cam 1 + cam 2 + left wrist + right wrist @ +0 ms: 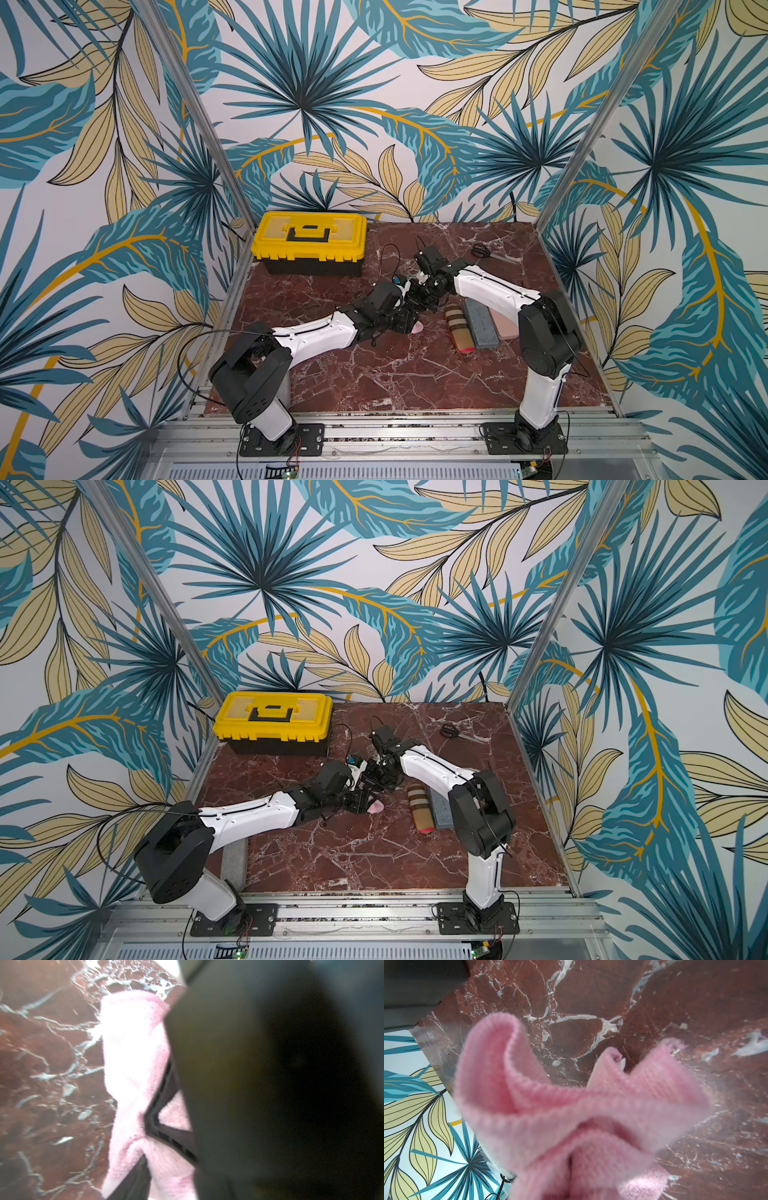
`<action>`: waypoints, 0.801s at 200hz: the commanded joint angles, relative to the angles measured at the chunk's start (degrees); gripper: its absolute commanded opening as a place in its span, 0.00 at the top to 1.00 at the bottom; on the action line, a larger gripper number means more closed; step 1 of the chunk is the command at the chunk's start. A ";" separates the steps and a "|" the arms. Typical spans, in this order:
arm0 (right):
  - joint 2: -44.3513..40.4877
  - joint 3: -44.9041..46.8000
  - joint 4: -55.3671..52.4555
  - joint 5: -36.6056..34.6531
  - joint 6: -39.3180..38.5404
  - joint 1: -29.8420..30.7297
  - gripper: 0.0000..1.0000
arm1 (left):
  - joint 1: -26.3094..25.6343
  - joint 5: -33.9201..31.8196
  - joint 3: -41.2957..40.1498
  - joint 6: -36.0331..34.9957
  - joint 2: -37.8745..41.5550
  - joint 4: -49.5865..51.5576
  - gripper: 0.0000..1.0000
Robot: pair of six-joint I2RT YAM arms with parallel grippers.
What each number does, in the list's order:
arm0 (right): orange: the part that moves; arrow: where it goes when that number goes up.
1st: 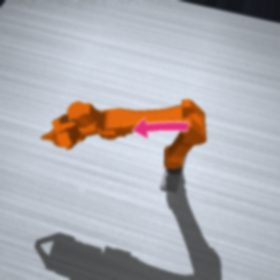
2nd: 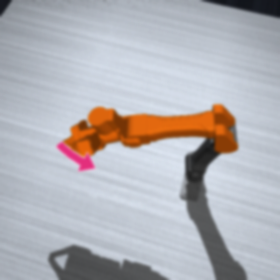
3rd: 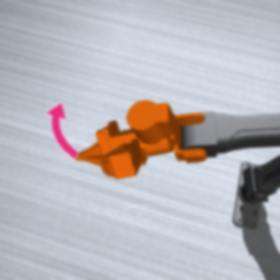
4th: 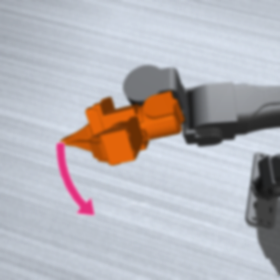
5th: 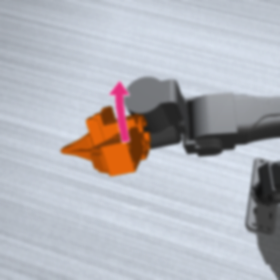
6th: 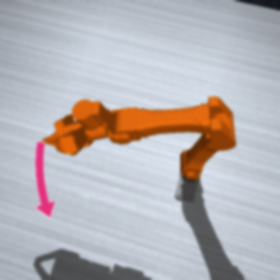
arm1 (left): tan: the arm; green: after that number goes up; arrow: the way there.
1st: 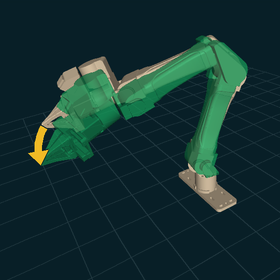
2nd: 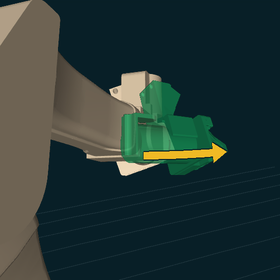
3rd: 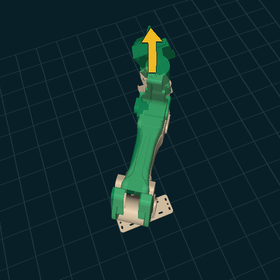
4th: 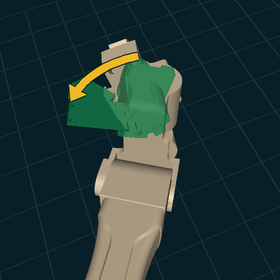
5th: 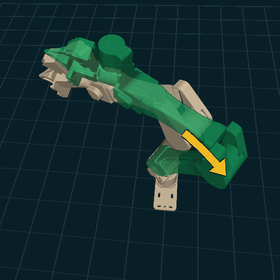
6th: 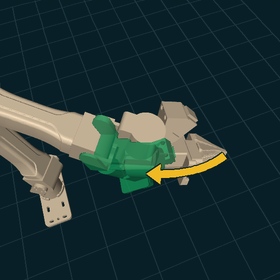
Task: Wipe the eyeglass case
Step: Place the cleaning item at the center of the board.
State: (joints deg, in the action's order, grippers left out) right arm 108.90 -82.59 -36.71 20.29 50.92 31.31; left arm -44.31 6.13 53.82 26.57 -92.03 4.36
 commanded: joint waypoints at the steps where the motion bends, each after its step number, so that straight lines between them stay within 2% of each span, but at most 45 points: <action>1: 0.95 0.49 1.90 2.64 1.03 1.00 0.99 | 0.23 -1.59 0.71 -0.72 -2.45 5.30 0.55; 33: 1.19 0.26 0.61 3.03 -0.44 0.90 0.97 | 0.37 -0.60 4.01 -2.17 -5.87 10.43 0.73; 65: 0.59 -2.06 -2.93 3.00 -4.65 -0.64 0.95 | 0.96 0.68 2.71 -2.18 -5.60 14.60 0.85; 90: 0.35 -3.95 -7.42 4.28 -8.91 -2.93 0.91 | 2.51 3.71 0.03 -1.96 -4.66 13.85 0.89; 121: -2.41 -4.54 -12.04 3.21 -13.71 -5.66 0.86 | 6.55 10.52 -2.35 -1.82 -6.01 11.82 0.94; 160: -4.83 -5.79 -16.32 -1.54 -18.04 -6.53 0.70 | 7.71 13.32 -1.80 -3.78 -8.19 12.14 0.95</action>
State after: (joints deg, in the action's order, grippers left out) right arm 109.27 -86.17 -47.66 23.66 37.67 26.72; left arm -38.02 18.70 54.98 24.47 -97.01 7.20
